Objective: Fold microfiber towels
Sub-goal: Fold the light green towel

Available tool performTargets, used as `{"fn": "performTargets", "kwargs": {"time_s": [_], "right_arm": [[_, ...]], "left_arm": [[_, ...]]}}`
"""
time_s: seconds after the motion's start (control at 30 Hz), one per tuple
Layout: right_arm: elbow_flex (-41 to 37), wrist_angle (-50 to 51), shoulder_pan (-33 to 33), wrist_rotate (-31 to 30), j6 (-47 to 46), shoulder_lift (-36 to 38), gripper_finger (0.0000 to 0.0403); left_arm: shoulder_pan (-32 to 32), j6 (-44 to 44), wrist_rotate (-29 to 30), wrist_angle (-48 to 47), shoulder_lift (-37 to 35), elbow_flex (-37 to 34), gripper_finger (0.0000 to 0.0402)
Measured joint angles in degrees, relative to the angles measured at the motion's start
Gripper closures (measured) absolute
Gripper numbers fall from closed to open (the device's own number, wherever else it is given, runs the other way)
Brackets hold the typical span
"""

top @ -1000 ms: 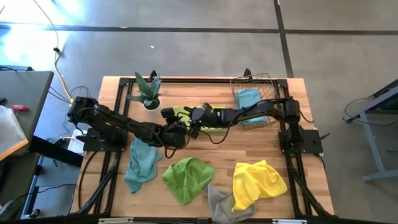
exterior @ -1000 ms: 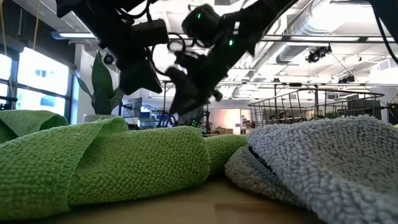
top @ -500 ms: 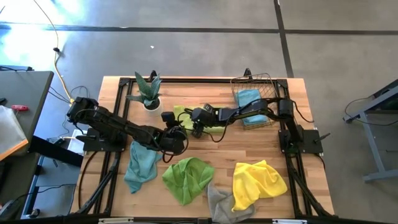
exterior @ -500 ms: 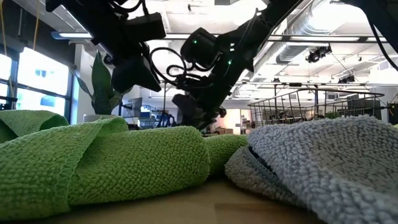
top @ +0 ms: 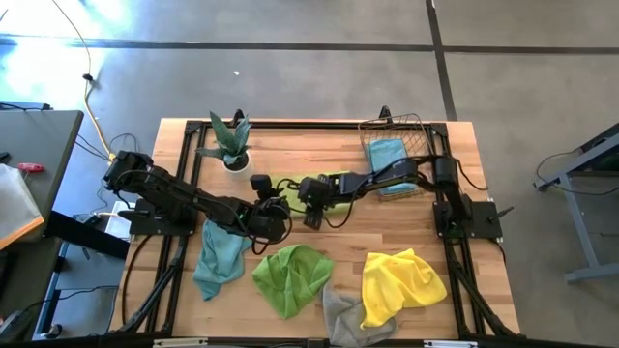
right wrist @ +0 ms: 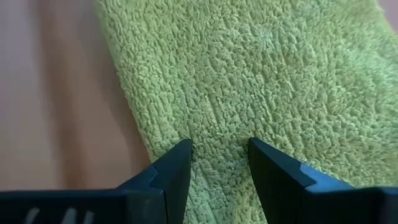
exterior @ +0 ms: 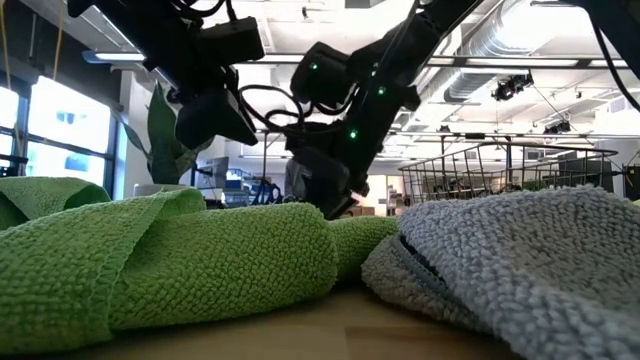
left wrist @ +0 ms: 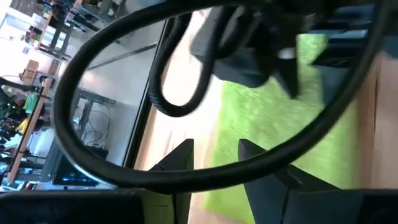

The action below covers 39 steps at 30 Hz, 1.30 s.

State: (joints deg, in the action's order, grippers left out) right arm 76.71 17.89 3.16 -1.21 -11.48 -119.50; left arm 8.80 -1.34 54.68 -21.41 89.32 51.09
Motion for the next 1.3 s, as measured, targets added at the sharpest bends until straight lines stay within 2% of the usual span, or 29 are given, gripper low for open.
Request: {"fn": "performTargets", "kwargs": {"time_s": [0.23,0.43,0.57,0.67,0.77,0.9,1.03,1.3], "right_arm": [[-0.02,1.62,-2.40,9.95,-0.88,0.88,0.0250],[-0.27,5.81,-4.56,10.17,-1.98,6.60,0.0250],[-0.17,11.26,-6.56,4.74,-0.77,11.93,0.0250],[-0.17,16.13,-8.35,-1.12,-0.13,15.41,0.0250],[-0.15,22.32,-9.99,-7.51,-1.18,16.39,0.0250],[-2.43,28.59,-11.10,-14.97,-6.12,16.46,0.0250],[-7.46,31.25,-11.02,-15.53,-13.80,16.53,0.0250],[-14.43,30.02,-9.18,-17.57,-21.71,20.38,0.0250]], "left_arm": [[0.77,-3.18,-0.26,-2.29,0.00,0.00,0.0286],[2.15,-9.18,-4.46,-4.09,0.00,0.00,0.0286],[2.30,-12.39,-7.06,-3.02,0.00,0.00,0.0286],[1.70,-13.13,-12.09,1.99,0.00,-0.94,0.0286],[0.85,-11.93,-18.13,8.23,0.02,-3.63,0.0286],[-0.75,-14.09,-22.47,12.79,0.00,-6.85,0.0286],[-2.25,-17.53,-24.28,16.12,0.02,-10.74,0.0286],[-3.98,-22.36,-30.52,28.23,0.25,-19.57,0.0286]]}}
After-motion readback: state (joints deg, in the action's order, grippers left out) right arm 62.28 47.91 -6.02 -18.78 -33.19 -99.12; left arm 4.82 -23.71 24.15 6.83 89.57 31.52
